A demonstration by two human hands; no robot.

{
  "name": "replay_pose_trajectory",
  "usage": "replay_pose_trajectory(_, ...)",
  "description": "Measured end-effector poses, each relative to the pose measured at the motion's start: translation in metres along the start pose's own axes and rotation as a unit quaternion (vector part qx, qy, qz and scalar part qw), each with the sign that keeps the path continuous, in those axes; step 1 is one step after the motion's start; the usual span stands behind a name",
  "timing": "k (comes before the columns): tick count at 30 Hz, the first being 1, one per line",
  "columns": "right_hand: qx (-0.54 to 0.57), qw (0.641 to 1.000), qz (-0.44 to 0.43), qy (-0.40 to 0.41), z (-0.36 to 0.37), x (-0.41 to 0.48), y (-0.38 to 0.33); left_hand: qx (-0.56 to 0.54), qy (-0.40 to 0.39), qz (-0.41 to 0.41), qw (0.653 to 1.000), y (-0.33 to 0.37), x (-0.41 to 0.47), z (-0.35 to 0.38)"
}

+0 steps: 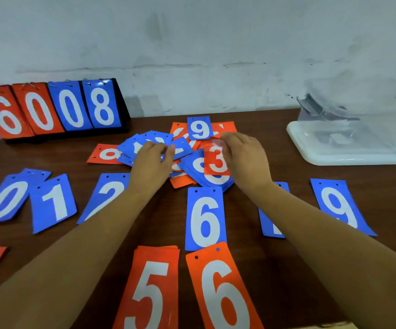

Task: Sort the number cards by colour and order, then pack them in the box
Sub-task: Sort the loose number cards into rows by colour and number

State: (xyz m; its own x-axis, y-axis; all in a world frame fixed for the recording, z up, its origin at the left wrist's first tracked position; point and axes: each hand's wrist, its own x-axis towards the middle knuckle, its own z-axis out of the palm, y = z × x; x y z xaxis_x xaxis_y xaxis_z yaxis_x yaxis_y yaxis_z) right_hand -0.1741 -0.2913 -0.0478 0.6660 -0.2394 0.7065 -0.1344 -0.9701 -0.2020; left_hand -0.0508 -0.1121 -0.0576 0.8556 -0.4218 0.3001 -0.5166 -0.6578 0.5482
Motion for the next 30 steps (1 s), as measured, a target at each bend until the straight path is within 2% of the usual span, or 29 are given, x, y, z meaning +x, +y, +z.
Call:
replay_pose_trajectory(1,0.016,0.999,-0.038,0.017,-0.001,-0.001,-0.007,-0.124,-0.035,-0.066,0.990,0.011,-0.002,-0.008)
replay_pose_trajectory(2,0.027,0.996,-0.083,-0.006,-0.001,-0.002,-0.015,-0.271,-0.086,-0.145,0.948,0.021,-0.002,-0.015)
replay_pose_trajectory(3,0.036,0.990,-0.126,-0.047,0.002,-0.004,-0.022,-0.384,-0.125,-0.210,0.890,0.027,-0.002,-0.020)
replay_pose_trajectory(4,0.046,0.982,-0.156,-0.093,0.003,-0.007,-0.028,-0.451,-0.147,-0.244,0.846,0.028,-0.003,-0.022)
replay_pose_trajectory(5,0.060,0.975,-0.170,-0.132,0.005,-0.010,-0.032,-0.469,-0.150,-0.255,0.832,0.026,-0.004,-0.024)
replay_pose_trajectory(7,0.098,0.967,-0.147,-0.185,0.004,-0.016,-0.036,-0.451,-0.135,-0.261,0.843,0.016,-0.006,-0.024)
replay_pose_trajectory(10,0.166,0.968,-0.016,-0.187,0.001,-0.017,-0.034,-0.423,-0.095,-0.266,0.861,-0.003,-0.008,-0.020)
replay_pose_trajectory(12,0.149,0.967,0.108,-0.175,0.001,-0.010,-0.025,-0.402,-0.079,-0.285,0.867,-0.013,-0.009,-0.022)
replay_pose_trajectory(14,0.080,0.947,0.185,-0.252,0.005,-0.006,-0.011,-0.387,-0.084,-0.295,0.870,-0.018,-0.013,-0.024)
replay_pose_trajectory(16,0.039,0.912,0.200,-0.355,0.009,-0.008,-0.001,-0.386,-0.092,-0.304,0.866,-0.021,-0.018,-0.025)
replay_pose_trajectory(18,0.021,0.905,0.180,-0.385,0.010,-0.008,0.003,-0.391,-0.099,-0.308,0.862,-0.022,-0.022,-0.027)
replay_pose_trajectory(22,-0.065,0.926,0.077,-0.364,0.014,-0.004,0.003,-0.390,-0.098,-0.312,0.861,-0.028,-0.028,-0.031)
replay_pose_trajectory(25,-0.123,0.954,0.054,-0.270,0.013,-0.005,-0.001,-0.400,-0.089,-0.324,0.853,-0.032,-0.033,-0.034)
replay_pose_trajectory(28,-0.018,0.989,0.101,-0.104,0.001,-0.004,-0.015,-0.405,-0.083,-0.314,0.855,-0.033,-0.037,-0.040)
replay_pose_trajectory(30,0.060,0.996,0.069,-0.010,-0.012,-0.006,-0.036,-0.408,-0.080,-0.308,0.856,-0.030,-0.041,-0.046)
